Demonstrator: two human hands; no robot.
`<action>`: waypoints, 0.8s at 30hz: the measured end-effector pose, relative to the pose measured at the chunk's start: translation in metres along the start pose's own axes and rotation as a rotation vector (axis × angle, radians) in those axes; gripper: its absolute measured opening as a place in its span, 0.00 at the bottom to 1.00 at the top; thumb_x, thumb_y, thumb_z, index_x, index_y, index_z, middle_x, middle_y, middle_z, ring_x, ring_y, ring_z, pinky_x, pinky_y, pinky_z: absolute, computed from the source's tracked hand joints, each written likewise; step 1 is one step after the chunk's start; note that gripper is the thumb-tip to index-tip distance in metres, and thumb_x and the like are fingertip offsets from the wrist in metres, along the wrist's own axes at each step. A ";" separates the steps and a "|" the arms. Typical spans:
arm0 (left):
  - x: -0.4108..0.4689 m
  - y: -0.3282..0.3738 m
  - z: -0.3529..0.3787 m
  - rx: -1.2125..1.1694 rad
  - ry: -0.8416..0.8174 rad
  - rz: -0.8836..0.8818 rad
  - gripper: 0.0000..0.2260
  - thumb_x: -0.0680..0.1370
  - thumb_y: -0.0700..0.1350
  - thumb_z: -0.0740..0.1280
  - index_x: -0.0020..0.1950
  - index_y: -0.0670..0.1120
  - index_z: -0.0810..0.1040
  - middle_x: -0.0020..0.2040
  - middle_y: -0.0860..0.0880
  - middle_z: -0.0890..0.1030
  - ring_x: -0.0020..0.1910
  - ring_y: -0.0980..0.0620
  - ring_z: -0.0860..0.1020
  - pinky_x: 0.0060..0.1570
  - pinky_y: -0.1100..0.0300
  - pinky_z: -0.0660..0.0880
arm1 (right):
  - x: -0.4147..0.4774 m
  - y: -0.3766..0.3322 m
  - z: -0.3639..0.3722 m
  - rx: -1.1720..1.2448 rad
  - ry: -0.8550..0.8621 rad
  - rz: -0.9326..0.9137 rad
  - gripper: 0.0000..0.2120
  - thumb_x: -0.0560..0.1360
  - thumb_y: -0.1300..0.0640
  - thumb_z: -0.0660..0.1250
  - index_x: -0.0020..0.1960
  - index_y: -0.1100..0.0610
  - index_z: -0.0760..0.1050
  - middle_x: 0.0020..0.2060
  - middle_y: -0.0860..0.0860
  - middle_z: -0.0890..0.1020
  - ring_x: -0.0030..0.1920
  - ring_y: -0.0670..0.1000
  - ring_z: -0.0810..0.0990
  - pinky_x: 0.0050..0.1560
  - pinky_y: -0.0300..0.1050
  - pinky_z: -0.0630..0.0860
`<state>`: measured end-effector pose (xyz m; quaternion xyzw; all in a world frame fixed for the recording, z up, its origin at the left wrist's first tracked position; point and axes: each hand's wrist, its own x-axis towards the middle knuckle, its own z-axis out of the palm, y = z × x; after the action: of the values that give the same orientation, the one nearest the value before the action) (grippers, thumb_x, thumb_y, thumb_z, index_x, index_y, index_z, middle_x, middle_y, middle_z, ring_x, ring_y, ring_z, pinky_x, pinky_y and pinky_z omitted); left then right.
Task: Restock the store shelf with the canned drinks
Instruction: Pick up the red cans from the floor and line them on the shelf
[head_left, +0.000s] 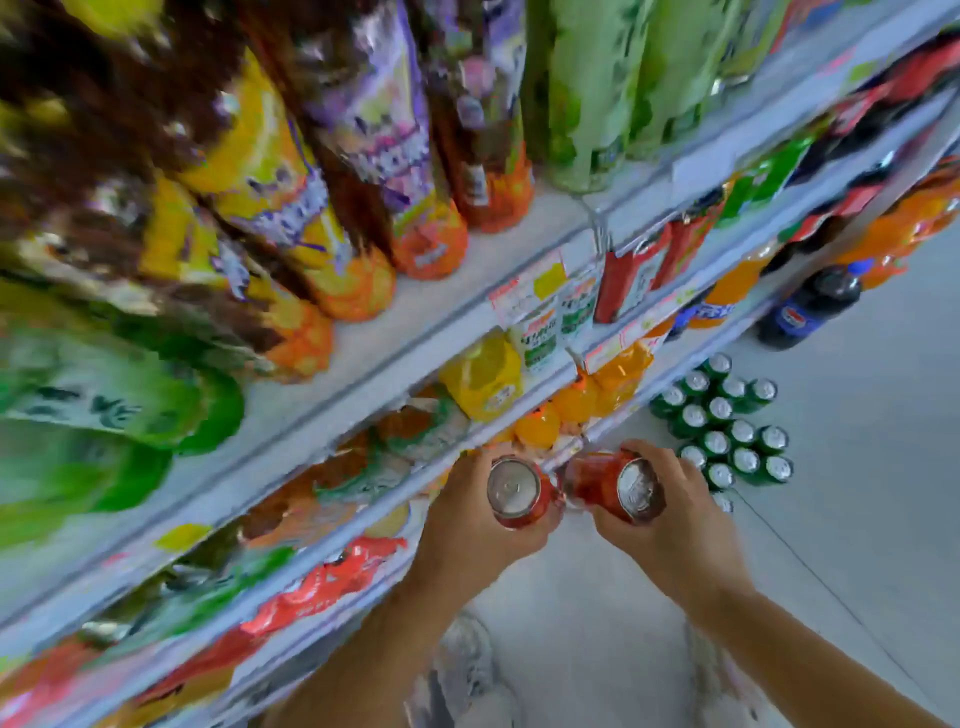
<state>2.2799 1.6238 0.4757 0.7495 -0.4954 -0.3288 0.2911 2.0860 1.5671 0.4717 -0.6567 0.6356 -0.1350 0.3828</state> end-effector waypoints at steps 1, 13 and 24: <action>-0.010 0.021 -0.021 -0.015 0.040 0.028 0.24 0.63 0.54 0.81 0.53 0.60 0.72 0.50 0.58 0.78 0.50 0.63 0.77 0.48 0.71 0.70 | -0.010 -0.022 -0.018 0.032 0.015 -0.043 0.32 0.63 0.45 0.78 0.63 0.39 0.69 0.51 0.42 0.72 0.50 0.48 0.77 0.45 0.42 0.71; -0.123 0.173 -0.220 -0.220 0.526 0.226 0.33 0.59 0.55 0.80 0.62 0.57 0.73 0.55 0.66 0.78 0.53 0.67 0.78 0.54 0.67 0.73 | -0.097 -0.251 -0.156 0.149 0.069 -0.591 0.33 0.60 0.45 0.78 0.59 0.38 0.64 0.49 0.37 0.78 0.49 0.46 0.79 0.49 0.44 0.74; -0.176 0.189 -0.367 -0.243 1.003 0.342 0.28 0.63 0.49 0.78 0.60 0.56 0.72 0.52 0.61 0.79 0.52 0.63 0.78 0.49 0.74 0.72 | -0.111 -0.434 -0.169 0.181 -0.021 -0.960 0.28 0.62 0.47 0.77 0.56 0.36 0.66 0.51 0.38 0.77 0.50 0.42 0.77 0.51 0.41 0.71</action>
<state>2.4110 1.7642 0.8813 0.6840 -0.3691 0.0661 0.6257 2.2740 1.5718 0.9118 -0.8411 0.2430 -0.3442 0.3392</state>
